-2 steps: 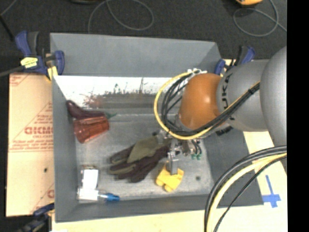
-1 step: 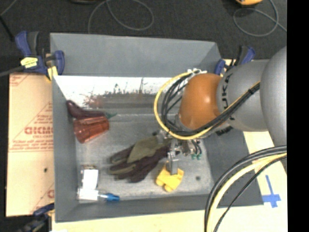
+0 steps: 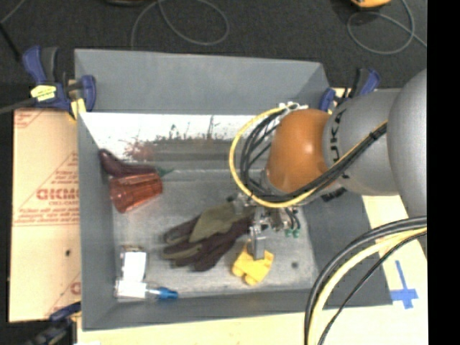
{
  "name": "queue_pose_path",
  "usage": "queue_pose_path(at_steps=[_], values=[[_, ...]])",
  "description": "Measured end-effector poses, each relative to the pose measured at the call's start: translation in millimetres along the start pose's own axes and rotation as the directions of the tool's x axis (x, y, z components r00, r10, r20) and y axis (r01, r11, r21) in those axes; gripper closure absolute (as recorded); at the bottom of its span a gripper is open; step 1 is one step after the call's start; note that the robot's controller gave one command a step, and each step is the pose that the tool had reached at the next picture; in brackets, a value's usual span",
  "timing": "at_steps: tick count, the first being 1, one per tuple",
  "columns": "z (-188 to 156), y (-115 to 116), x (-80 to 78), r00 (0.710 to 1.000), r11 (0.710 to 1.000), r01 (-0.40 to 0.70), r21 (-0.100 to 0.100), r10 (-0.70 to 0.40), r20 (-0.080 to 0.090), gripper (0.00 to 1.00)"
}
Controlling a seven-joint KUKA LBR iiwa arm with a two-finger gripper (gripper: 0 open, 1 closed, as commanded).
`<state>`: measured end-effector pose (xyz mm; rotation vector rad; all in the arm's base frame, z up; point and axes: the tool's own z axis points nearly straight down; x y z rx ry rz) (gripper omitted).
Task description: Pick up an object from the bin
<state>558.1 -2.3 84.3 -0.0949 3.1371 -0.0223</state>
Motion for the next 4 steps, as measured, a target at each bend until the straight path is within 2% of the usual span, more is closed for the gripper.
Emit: queue_pose_path(at_steps=[1, 2, 3, 4], values=[[-9.5, -9.5, 10.3, 1.0, 1.0, 0.013, -0.012, -0.013, -0.006, 1.0], [-9.5, -9.6, 10.3, 1.0, 1.0, 0.013, -0.012, -0.013, -0.006, 1.0], [-53.3, -15.5, 11.9, 0.999, 0.999, 0.034, -0.009, -0.034, 0.001, 1.0], [-138.1, -9.4, -12.7, 1.0, 1.0, 0.003, -0.012, -0.003, -0.002, 1.0]])
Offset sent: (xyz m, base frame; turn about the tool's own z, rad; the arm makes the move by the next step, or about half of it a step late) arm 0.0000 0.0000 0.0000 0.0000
